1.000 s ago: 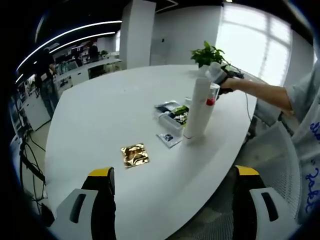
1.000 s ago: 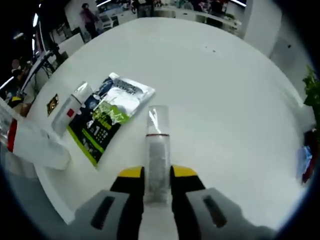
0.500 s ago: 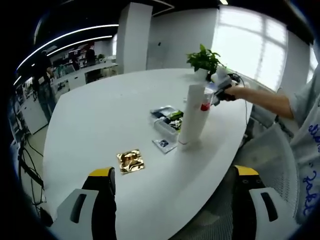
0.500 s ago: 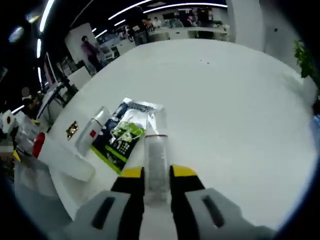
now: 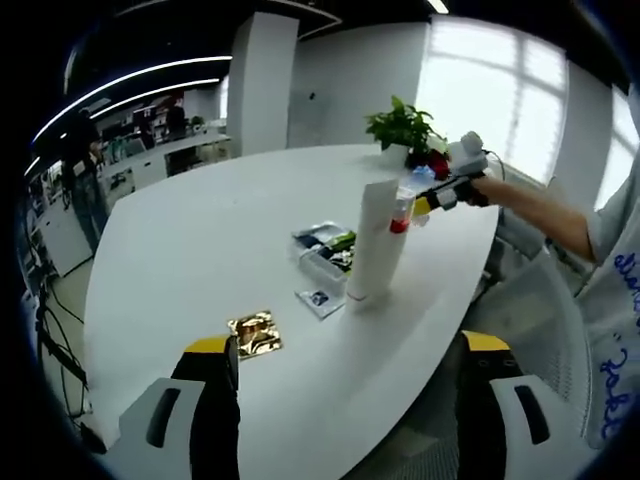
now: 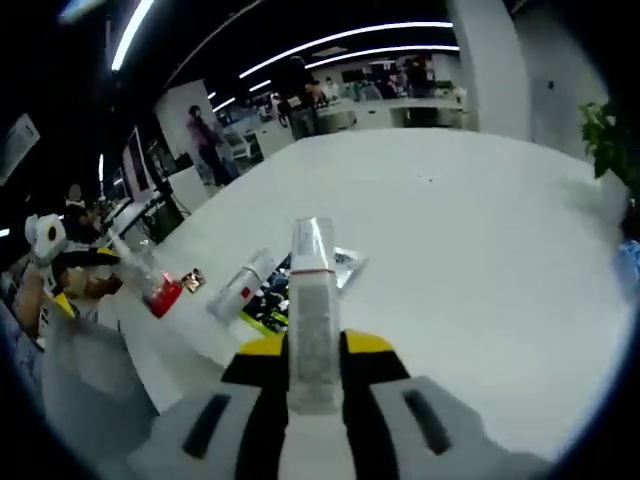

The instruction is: Arrange the skincare products in the storage area until every visible bottle or jar stands upright without overlapping.

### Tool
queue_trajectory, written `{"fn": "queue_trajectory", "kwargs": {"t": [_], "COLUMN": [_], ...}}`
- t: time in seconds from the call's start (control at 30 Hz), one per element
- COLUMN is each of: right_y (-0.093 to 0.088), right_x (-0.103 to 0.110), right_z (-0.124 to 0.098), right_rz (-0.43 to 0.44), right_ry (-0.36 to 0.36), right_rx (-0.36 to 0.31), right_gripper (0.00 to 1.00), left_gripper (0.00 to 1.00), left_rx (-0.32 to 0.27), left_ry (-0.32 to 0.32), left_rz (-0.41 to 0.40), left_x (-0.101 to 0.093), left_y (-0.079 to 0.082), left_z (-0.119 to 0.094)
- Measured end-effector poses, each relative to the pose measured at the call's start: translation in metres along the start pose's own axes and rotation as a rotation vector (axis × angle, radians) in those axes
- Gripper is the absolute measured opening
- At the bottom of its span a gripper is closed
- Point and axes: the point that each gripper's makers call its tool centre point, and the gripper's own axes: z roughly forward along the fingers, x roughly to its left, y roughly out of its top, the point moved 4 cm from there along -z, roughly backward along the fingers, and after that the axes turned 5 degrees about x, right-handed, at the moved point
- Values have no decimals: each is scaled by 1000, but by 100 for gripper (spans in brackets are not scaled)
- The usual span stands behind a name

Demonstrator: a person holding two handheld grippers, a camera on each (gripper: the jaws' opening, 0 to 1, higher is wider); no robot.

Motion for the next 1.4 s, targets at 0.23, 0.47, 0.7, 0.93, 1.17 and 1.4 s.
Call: {"fn": "queue_trajectory", "kwargs": {"t": [0.23, 0.47, 0.7, 0.93, 1.17, 1.4], "right_y": [9, 12, 17, 20, 13, 9], "right_x": [27, 51, 68, 97, 132, 156], "right_z": [-28, -47, -61, -69, -63, -52], "right_rz": [-56, -100, -130, -166, -176, -197], "right_ry": [-21, -1, 33, 94, 163, 223], "right_rx": [-78, -133, -187, -228, -239, -230], "right_gripper": [19, 19, 19, 19, 19, 19], "left_gripper": [75, 64, 58, 57, 56, 51], "left_rx": [-19, -31, -65, -119, -179, -222], "left_ry": [-29, -90, -123, -157, -187, -227], "left_rz": [27, 54, 49, 26, 3, -44], "left_x": [-10, -27, -39, -50, -58, -68], "left_y": [6, 11, 18, 27, 36, 44], "left_z": [2, 6, 8, 10, 11, 14]}}
